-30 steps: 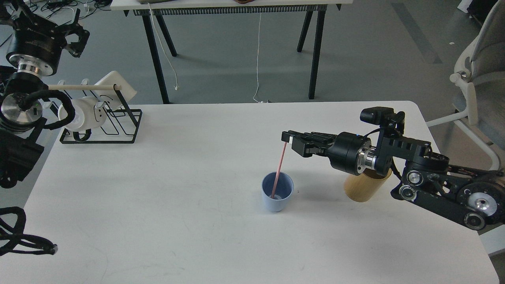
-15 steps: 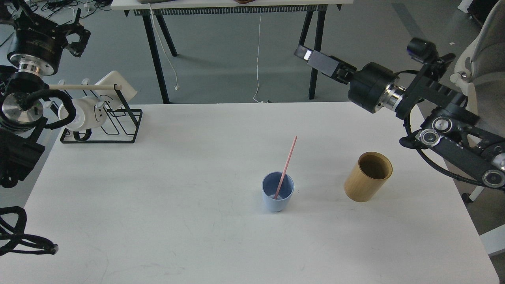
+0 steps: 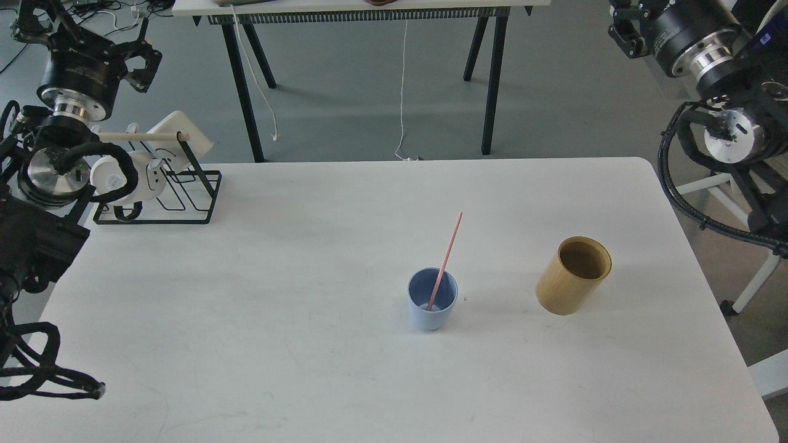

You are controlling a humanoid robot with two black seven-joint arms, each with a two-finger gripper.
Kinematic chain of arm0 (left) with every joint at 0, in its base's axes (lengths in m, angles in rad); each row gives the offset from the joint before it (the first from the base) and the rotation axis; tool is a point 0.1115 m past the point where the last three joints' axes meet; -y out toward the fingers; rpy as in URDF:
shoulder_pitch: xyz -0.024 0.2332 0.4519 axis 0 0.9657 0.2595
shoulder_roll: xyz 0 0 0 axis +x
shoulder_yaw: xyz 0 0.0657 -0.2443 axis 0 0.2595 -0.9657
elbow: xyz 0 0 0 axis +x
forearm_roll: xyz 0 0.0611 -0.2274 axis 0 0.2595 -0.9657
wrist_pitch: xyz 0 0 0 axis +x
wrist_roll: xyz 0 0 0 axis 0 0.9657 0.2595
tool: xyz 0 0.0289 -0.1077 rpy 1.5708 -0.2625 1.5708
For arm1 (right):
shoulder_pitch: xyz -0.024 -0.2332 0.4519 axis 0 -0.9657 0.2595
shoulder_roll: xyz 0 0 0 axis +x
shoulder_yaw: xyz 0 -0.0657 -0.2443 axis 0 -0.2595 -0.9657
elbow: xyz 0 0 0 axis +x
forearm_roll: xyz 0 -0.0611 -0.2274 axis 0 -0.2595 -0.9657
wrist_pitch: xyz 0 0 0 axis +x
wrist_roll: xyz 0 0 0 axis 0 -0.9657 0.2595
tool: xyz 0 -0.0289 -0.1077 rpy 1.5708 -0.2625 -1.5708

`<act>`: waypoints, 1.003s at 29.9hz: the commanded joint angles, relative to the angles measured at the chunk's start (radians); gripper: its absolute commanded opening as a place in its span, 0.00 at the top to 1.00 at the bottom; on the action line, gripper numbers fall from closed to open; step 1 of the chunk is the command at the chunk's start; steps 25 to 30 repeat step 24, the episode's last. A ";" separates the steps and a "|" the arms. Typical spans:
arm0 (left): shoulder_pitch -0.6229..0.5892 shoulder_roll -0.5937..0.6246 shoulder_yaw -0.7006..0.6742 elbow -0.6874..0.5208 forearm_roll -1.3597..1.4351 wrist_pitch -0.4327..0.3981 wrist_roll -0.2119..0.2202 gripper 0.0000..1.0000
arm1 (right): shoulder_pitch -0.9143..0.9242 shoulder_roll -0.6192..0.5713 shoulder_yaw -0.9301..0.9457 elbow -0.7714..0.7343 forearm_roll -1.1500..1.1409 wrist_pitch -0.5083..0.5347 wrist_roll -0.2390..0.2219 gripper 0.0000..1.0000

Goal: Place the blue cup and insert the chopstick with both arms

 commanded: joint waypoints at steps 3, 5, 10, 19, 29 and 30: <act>0.000 -0.036 -0.001 0.000 -0.001 0.000 -0.003 0.00 | -0.002 0.049 0.067 -0.113 0.251 0.046 -0.007 0.00; 0.000 -0.047 -0.002 0.000 -0.003 0.000 -0.005 0.00 | -0.002 0.070 0.079 -0.148 0.328 0.064 -0.007 0.00; -0.004 -0.053 -0.003 0.035 -0.008 0.000 -0.006 0.00 | -0.010 0.110 0.110 -0.208 0.446 0.138 -0.010 0.00; -0.017 -0.062 -0.011 0.037 -0.011 0.000 -0.009 0.00 | -0.019 0.176 0.153 -0.328 0.580 0.241 -0.006 0.00; -0.030 -0.062 -0.008 0.037 -0.009 0.000 -0.009 0.00 | -0.015 0.182 0.154 -0.322 0.580 0.242 -0.006 0.00; -0.030 -0.062 -0.008 0.037 -0.009 0.000 -0.009 0.00 | -0.015 0.182 0.154 -0.322 0.580 0.242 -0.006 0.00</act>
